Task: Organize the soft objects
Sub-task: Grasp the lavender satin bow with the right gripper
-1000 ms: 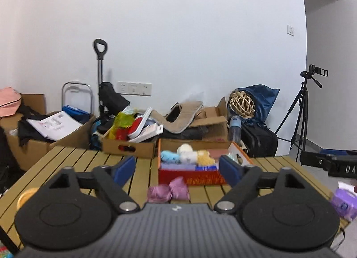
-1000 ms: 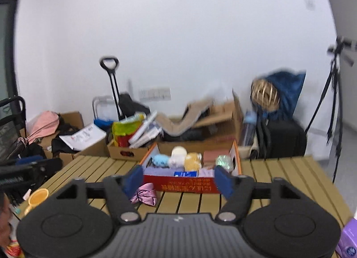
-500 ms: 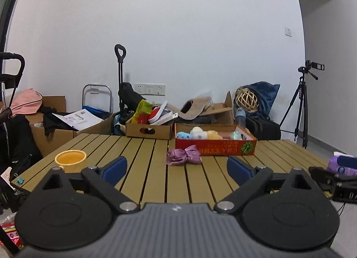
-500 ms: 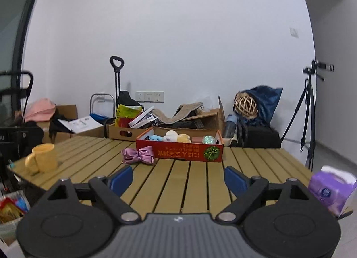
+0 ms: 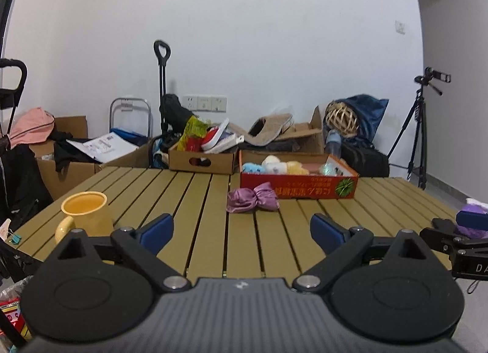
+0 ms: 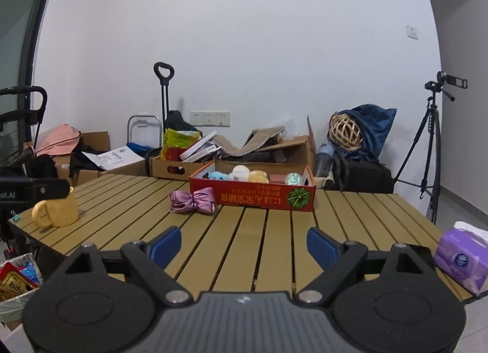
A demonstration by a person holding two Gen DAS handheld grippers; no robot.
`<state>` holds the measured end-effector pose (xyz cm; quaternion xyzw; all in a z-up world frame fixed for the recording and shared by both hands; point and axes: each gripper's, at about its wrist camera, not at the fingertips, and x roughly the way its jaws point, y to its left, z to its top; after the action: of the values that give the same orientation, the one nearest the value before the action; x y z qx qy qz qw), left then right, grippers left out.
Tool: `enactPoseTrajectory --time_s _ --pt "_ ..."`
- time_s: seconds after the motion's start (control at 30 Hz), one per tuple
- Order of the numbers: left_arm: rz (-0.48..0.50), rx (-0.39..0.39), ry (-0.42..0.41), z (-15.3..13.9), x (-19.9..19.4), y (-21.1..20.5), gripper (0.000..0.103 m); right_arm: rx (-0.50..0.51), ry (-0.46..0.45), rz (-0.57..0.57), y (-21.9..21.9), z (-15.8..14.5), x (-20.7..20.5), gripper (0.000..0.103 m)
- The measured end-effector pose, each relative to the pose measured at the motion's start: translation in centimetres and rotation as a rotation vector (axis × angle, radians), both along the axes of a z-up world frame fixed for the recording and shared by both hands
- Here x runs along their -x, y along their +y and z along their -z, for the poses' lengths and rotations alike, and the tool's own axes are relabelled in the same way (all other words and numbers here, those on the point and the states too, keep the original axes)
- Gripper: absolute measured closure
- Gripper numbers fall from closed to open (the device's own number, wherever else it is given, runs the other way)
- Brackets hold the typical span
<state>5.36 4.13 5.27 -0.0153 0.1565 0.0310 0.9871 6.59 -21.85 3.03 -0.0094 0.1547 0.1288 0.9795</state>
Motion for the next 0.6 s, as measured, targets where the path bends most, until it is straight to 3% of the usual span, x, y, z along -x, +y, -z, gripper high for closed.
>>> enactPoseTrajectory --time_s 0.2,0.43,0.6 --pt "-0.068 0.009 0.065 1.2 -7.5 1.7 0.005 -0.03 0.089 -0.025 1.6 1.0 -7.1 0.015" --pt "-0.099 0.149 0.114 2.7 -20.0 4.4 0.009 -0.194 0.26 -0.103 3.7 2.7 -20.5 0.017" --pt "-0.08 0.236 0.164 4.1 -27.4 5.6 0.016 -0.243 0.325 -0.11 6.2 4.6 -29.2 0.03"
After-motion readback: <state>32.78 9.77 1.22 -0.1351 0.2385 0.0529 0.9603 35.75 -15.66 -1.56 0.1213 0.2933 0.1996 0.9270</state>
